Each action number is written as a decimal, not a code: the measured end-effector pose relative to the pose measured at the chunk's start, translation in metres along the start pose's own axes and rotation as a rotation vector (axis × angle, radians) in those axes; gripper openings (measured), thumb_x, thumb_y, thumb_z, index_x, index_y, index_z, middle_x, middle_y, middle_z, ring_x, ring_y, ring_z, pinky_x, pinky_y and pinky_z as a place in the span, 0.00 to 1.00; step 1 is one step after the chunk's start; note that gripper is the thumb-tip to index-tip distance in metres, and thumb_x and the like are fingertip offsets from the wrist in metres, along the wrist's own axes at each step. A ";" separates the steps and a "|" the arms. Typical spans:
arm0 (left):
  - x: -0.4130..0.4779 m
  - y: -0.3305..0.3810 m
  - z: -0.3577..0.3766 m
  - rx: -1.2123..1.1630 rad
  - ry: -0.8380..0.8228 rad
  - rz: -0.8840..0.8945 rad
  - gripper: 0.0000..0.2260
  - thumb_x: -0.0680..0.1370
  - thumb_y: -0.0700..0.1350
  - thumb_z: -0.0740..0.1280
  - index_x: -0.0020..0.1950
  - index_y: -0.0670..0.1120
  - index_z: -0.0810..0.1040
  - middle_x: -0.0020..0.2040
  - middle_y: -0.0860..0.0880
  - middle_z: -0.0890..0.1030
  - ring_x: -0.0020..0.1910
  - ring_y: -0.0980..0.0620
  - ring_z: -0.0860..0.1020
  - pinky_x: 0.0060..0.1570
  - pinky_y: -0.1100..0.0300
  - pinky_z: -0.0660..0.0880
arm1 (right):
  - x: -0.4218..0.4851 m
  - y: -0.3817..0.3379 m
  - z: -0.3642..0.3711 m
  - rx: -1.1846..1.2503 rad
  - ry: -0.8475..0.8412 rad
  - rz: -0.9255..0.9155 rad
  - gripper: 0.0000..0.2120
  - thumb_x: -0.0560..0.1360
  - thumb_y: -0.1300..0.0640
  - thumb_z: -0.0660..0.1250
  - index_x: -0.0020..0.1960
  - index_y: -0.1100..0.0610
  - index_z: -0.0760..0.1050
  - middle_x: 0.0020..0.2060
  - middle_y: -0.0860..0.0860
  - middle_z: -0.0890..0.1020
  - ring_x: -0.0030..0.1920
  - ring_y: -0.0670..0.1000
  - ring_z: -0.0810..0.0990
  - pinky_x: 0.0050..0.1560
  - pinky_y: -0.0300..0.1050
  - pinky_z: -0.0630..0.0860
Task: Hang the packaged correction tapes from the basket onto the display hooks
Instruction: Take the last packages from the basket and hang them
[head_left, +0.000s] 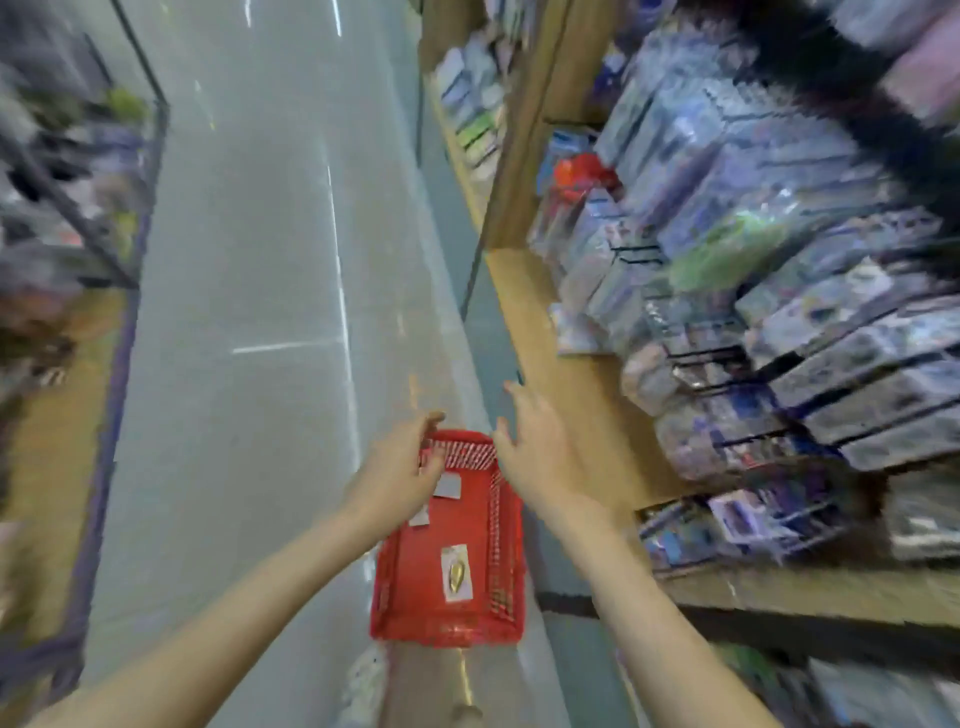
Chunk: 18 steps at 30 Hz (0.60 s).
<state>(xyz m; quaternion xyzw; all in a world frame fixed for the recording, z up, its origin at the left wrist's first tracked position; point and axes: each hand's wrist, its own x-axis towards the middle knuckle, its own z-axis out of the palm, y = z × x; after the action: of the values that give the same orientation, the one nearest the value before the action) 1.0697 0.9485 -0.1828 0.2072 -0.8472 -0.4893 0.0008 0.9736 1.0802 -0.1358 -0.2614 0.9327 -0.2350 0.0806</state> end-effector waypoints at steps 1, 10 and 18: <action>0.006 -0.034 0.022 0.005 -0.016 -0.064 0.20 0.75 0.51 0.59 0.66 0.48 0.71 0.58 0.46 0.77 0.53 0.47 0.78 0.55 0.50 0.75 | 0.001 0.020 0.035 -0.005 -0.071 0.030 0.17 0.73 0.63 0.63 0.62 0.64 0.74 0.55 0.62 0.79 0.58 0.62 0.76 0.60 0.53 0.72; 0.060 -0.308 0.262 0.156 -0.145 -0.487 0.23 0.79 0.41 0.59 0.75 0.46 0.61 0.68 0.43 0.69 0.67 0.43 0.69 0.64 0.51 0.65 | -0.039 0.246 0.347 -0.012 -0.466 0.363 0.27 0.78 0.61 0.60 0.75 0.57 0.59 0.68 0.55 0.69 0.69 0.55 0.66 0.68 0.47 0.63; 0.154 -0.502 0.414 0.462 -0.159 -0.573 0.30 0.79 0.41 0.60 0.79 0.51 0.51 0.77 0.38 0.49 0.75 0.39 0.55 0.72 0.49 0.56 | -0.048 0.388 0.579 -0.080 -0.704 0.455 0.43 0.75 0.47 0.67 0.79 0.55 0.43 0.72 0.57 0.62 0.71 0.58 0.62 0.67 0.50 0.63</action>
<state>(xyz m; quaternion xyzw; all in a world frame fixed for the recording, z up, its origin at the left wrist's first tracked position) 1.0199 1.0186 -0.8461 0.3921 -0.8401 -0.2804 -0.2487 0.9983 1.1680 -0.8284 -0.1160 0.8906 -0.0713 0.4340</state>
